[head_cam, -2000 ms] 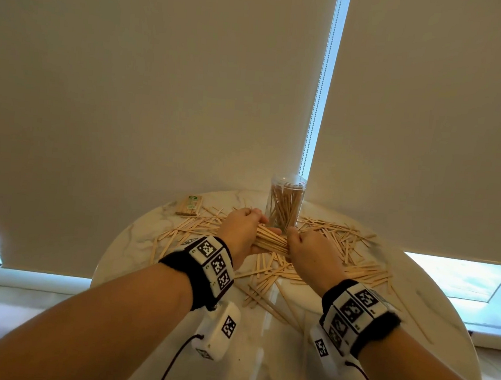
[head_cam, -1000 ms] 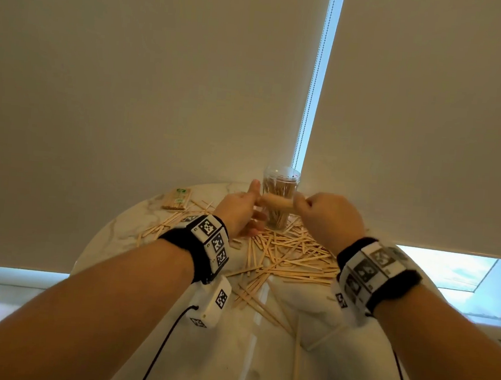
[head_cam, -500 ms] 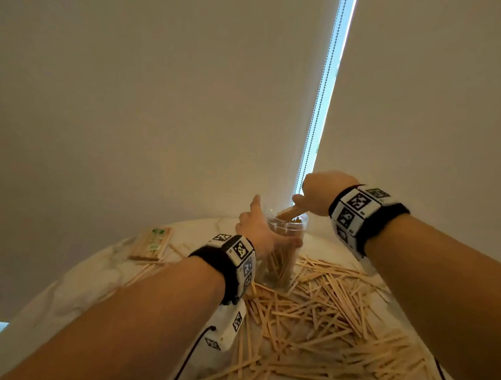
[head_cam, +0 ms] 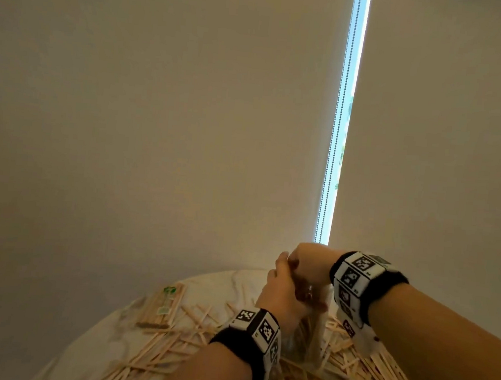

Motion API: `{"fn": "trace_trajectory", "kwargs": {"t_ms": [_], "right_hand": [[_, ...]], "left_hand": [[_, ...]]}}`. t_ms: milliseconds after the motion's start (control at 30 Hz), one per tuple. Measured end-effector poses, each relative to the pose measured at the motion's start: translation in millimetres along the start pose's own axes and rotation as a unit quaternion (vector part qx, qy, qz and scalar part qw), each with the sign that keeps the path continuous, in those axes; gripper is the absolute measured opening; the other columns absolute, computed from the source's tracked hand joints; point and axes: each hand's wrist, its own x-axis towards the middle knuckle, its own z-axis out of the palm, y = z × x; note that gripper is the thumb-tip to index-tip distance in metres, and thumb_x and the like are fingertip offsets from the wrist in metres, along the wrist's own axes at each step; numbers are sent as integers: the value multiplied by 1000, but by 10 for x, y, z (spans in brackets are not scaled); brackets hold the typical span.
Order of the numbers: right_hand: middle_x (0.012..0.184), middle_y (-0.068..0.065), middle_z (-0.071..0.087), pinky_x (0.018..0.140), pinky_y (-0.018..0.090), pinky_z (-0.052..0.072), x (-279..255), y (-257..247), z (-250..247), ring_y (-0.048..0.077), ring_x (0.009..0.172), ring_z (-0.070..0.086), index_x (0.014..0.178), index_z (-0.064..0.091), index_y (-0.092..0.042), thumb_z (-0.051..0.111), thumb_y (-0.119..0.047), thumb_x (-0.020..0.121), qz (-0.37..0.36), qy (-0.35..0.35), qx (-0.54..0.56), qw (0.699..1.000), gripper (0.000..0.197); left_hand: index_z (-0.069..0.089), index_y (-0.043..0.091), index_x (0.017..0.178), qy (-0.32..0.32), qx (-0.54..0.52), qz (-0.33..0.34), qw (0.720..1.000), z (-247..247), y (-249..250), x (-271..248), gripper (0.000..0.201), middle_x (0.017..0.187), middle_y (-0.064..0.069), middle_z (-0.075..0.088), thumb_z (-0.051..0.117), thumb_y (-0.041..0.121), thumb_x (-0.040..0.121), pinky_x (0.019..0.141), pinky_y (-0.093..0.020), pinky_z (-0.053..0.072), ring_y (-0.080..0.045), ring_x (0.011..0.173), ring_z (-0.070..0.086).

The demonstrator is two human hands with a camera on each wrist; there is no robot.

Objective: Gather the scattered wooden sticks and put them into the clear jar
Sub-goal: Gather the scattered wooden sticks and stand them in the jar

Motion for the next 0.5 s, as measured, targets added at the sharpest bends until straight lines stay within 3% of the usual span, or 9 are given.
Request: {"fn": "trace_trajectory", "kwargs": {"t_ms": [100,233,367,433,500], "right_hand": [[108,3,71,96,33,53,26,50,27,18,99,66,115,72,-17,63,-30,93,10,-22,35,999,27],[109,-3,69,94,29,52,8,121,-32,14,101,64,114,71,-21,60,-35,95,20,38,77,996,26],[121,-4,65,96,27,50,-77,181,-114,16,116,60,118,72,-22,63,-13,93,26,-7,51,998,28],[118,-3,67,95,27,53,-90,151,-107,16,111,63,113,75,-19,64,-12,93,34,12,11,999,24],[105,-4,70,88,26,57,-64,160,-85,13,97,66,99,78,-22,69,-17,90,43,48,6,998,14]], "left_hand": [[-1,35,155,0,11,-11,1000,-18,11,-12,117,148,-3,35,82,19,74,108,-42,44,-24,132,44],[0,34,156,0,-1,-5,1000,-20,31,-51,112,149,-4,33,79,19,78,108,-42,43,-25,133,43],[0,39,154,7,-6,3,1000,-2,-5,-60,115,151,-3,33,83,32,75,108,-41,42,-24,134,42],[1,40,153,6,-9,4,1000,9,-27,-55,115,151,-3,33,84,34,74,108,-39,43,-24,134,42],[1,42,153,9,-14,4,1000,17,-44,-43,115,149,-2,34,84,34,73,107,-39,44,-23,132,44]]}}
